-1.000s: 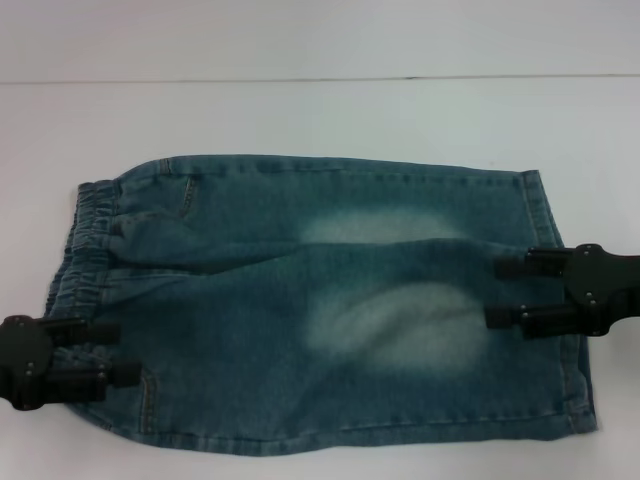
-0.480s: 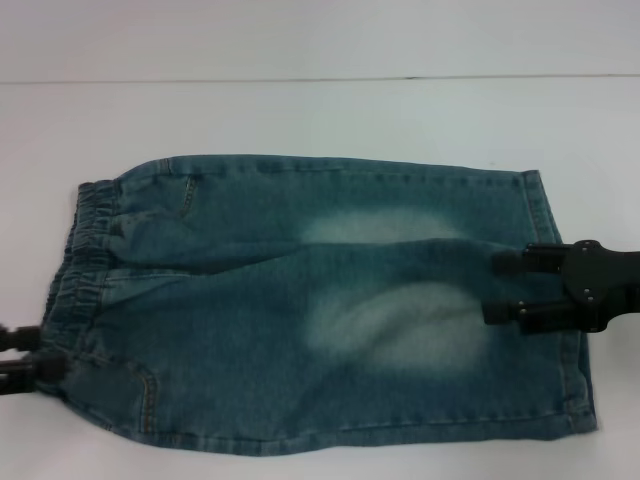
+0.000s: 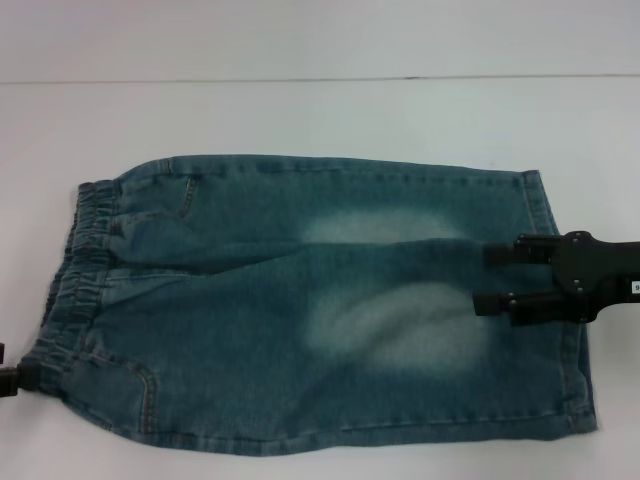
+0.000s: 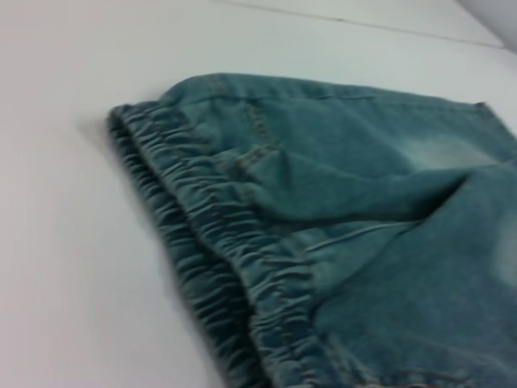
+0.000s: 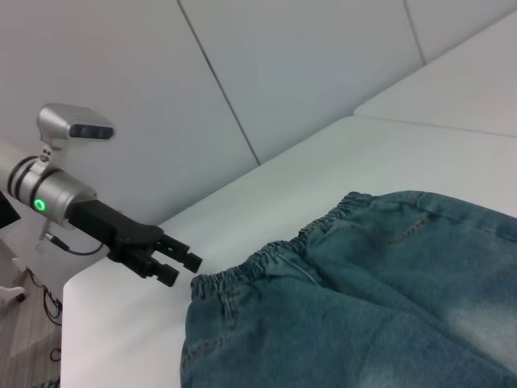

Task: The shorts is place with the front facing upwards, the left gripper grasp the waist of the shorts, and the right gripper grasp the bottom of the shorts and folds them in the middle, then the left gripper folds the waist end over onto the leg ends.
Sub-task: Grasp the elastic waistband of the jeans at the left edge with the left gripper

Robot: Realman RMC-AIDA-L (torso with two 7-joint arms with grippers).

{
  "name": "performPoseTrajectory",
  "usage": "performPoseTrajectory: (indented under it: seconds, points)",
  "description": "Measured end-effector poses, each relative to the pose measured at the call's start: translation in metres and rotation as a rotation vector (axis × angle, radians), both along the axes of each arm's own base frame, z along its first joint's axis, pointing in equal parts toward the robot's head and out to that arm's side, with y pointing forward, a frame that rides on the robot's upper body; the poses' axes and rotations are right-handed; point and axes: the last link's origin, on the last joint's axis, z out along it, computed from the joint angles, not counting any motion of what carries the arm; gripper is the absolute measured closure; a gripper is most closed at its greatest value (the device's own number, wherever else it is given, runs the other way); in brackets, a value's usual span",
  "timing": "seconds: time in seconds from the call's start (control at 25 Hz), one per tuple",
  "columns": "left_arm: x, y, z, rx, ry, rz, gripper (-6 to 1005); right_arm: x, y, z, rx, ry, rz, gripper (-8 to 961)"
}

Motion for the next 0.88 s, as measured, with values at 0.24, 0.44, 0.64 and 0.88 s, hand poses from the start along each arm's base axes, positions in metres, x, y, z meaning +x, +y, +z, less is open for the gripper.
performPoseTrajectory:
  seconds: [0.24, 0.44, 0.64, 0.88]
  points:
    - [-0.003, 0.002, -0.005, -0.001, 0.024, 0.013, 204, -0.001, 0.0, 0.0, -0.002, 0.002, 0.002, 38]
    - [-0.004, 0.003, -0.009, -0.015, 0.034, 0.016, 203, -0.001, 0.001, -0.001, -0.001, 0.001, 0.003, 38]
    - [-0.002, 0.006, -0.014, -0.026, 0.04, 0.01, 202, -0.002, 0.001, -0.001, 0.0, 0.001, 0.004, 37]
    - [0.001, 0.008, -0.024, -0.058, 0.044, -0.012, 233, -0.004, 0.002, -0.002, -0.004, 0.004, 0.009, 37]
